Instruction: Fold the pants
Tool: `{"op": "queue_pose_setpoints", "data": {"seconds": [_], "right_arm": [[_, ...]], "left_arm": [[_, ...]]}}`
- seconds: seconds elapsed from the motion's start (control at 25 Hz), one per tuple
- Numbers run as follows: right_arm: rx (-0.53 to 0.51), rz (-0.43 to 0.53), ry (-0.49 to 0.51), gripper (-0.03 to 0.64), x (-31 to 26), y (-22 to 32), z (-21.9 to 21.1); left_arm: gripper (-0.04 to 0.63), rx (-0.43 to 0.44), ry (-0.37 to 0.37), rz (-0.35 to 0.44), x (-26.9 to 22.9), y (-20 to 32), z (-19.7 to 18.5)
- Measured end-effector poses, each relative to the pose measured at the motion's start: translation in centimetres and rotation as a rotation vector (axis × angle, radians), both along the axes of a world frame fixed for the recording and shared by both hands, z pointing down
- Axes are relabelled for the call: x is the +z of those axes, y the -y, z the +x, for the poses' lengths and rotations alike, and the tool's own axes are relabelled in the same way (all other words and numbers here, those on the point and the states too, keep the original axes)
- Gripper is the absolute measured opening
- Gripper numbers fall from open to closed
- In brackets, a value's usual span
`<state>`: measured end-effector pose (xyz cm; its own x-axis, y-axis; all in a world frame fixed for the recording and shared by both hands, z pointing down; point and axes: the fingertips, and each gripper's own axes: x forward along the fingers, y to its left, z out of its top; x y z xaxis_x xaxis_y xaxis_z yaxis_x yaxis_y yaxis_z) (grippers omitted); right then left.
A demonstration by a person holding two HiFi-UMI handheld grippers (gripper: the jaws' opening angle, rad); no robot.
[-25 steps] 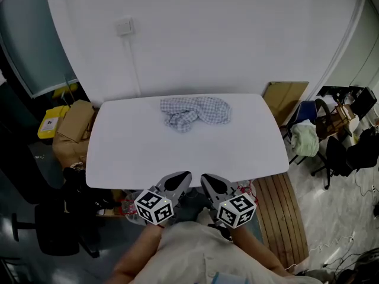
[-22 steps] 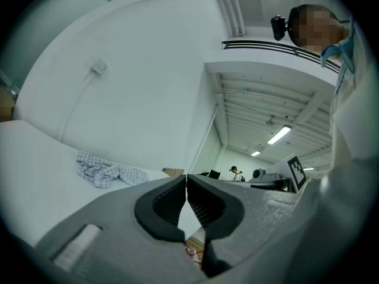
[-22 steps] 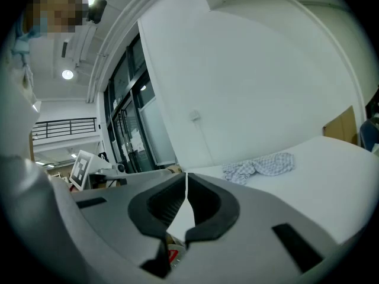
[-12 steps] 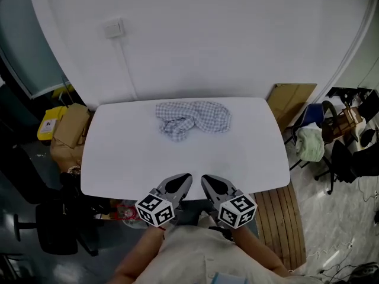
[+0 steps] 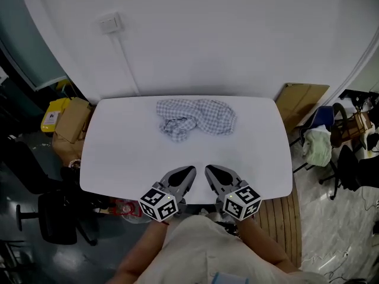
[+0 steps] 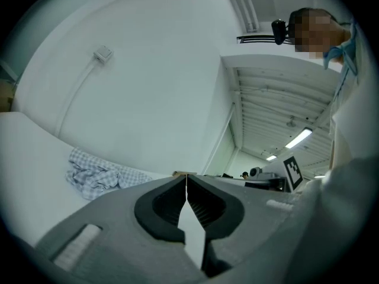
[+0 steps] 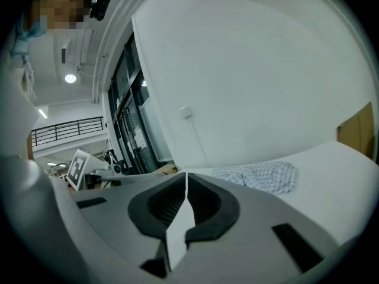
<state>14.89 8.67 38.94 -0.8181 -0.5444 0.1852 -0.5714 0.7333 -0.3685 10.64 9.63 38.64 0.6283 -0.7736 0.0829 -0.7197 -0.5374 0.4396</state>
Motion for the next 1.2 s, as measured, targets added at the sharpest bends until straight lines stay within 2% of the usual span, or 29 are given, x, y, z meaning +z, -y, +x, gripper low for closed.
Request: {"op": "queue_pose_setpoints", "data": {"seconds": [0.24, 0.52, 0.88, 1.2], "right_arm": [[-0.025, -0.026, -0.007, 0.018, 1.0, 1.4, -1.5], [-0.013, -0.045, -0.032, 0.018, 1.6, 3.5, -3.8], [0.044, -0.072, -0.042, 0.018, 2.1, 5.6, -6.6], [0.098, -0.051, -0.059, 0.018, 2.1, 7.0, -8.5]], "left_arm": [[0.012, -0.016, -0.006, -0.024, 1.0, 1.4, -1.3], [0.012, 0.006, -0.014, -0.051, 2.0, 4.3, -3.6], [0.012, 0.032, -0.042, -0.069, 2.7, 6.3, -7.1], [0.012, 0.104, -0.039, -0.05, 2.7, 7.7, -8.8]]}}
